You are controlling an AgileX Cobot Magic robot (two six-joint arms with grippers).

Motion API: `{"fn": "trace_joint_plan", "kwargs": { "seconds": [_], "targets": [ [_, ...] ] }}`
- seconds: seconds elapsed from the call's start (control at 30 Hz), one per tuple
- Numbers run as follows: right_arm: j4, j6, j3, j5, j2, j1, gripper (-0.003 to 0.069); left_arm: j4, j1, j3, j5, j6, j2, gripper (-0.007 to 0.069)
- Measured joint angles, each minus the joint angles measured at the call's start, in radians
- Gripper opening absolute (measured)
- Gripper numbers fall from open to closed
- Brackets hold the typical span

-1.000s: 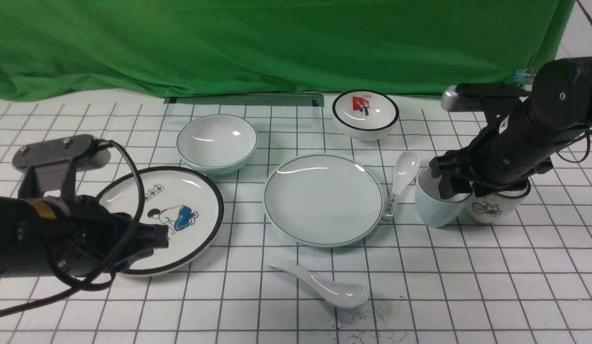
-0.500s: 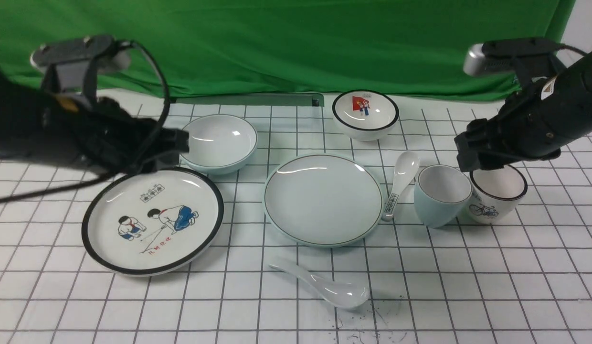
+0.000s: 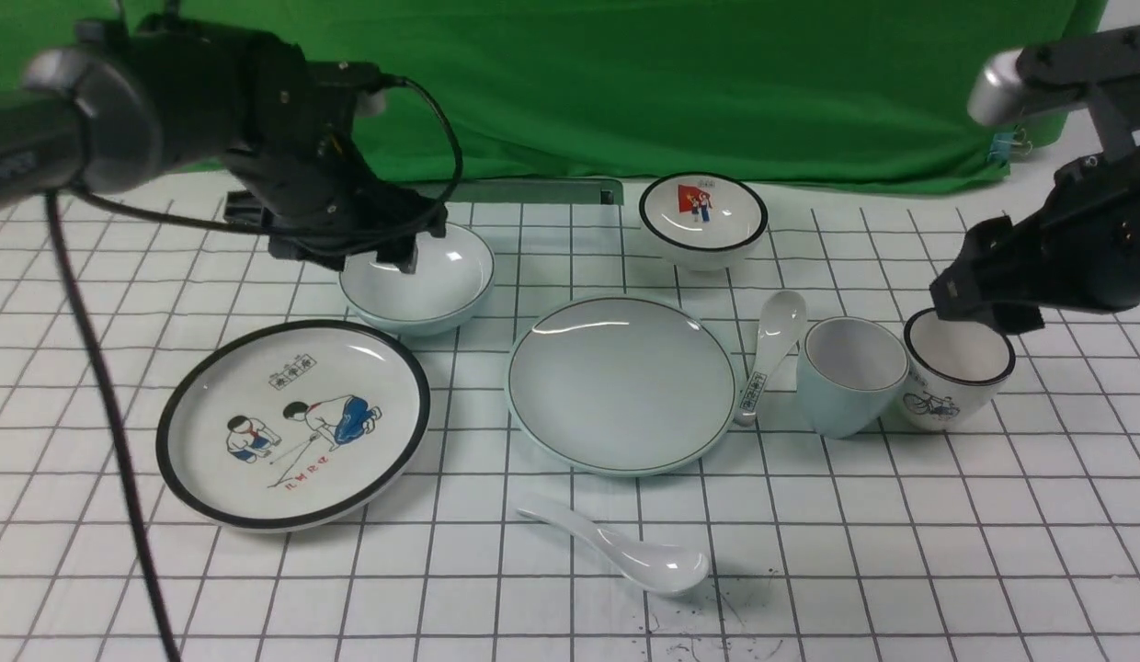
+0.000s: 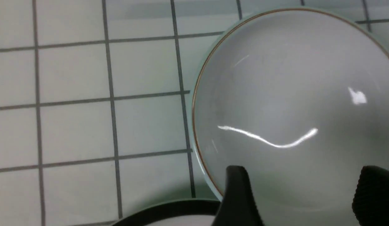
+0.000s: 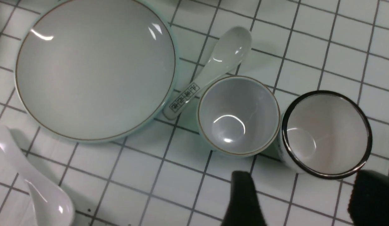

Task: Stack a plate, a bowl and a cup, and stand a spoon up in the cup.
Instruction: Use the left arm to grab a blue rice bowl

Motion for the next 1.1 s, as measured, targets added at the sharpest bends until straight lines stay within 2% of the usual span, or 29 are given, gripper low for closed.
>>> {"fn": "trace_joint_plan", "kwargs": {
  "seconds": [0.23, 0.5, 0.57, 0.7, 0.77, 0.8, 0.9, 1.03, 1.1],
  "targets": [
    [0.0, -0.001, 0.03, -0.059, 0.004, 0.0, 0.0468, 0.02, 0.056, -0.184, 0.158, -0.015, 0.141, 0.0369],
    [0.0, -0.002, 0.03, -0.088, 0.006, 0.0, 0.0468, -0.031, 0.074, -0.207, 0.156, -0.003, 0.155, 0.0344],
    [0.0, -0.002, 0.03, -0.09, 0.007, 0.0, 0.0468, -0.051, 0.074, -0.207, 0.151, 0.01, 0.171, 0.0316],
    [0.0, -0.002, 0.03, -0.091, 0.007, 0.0, 0.0468, -0.077, 0.075, -0.209, 0.123, 0.017, 0.208, 0.0134],
    [0.0, -0.002, 0.03, -0.091, 0.007, 0.0, 0.0468, -0.083, 0.076, -0.211, 0.11, 0.015, 0.207, 0.009],
    [0.0, -0.002, 0.03, -0.091, 0.007, 0.0, 0.0468, -0.105, 0.077, -0.212, 0.097, 0.021, 0.193, 0.0035],
    [0.0, -0.003, 0.03, -0.091, 0.007, 0.0, 0.0468, -0.156, 0.074, -0.211, 0.105, 0.075, 0.156, -0.0007],
    [0.0, -0.003, 0.03, -0.091, 0.007, 0.0, 0.0468, -0.279, 0.055, -0.21, 0.158, 0.182, 0.106, -0.0008],
    [0.0, -0.003, 0.03, -0.091, 0.007, 0.0, 0.0468, -0.377, 0.013, -0.21, 0.217, 0.259, 0.065, -0.0008]
  ]
}}
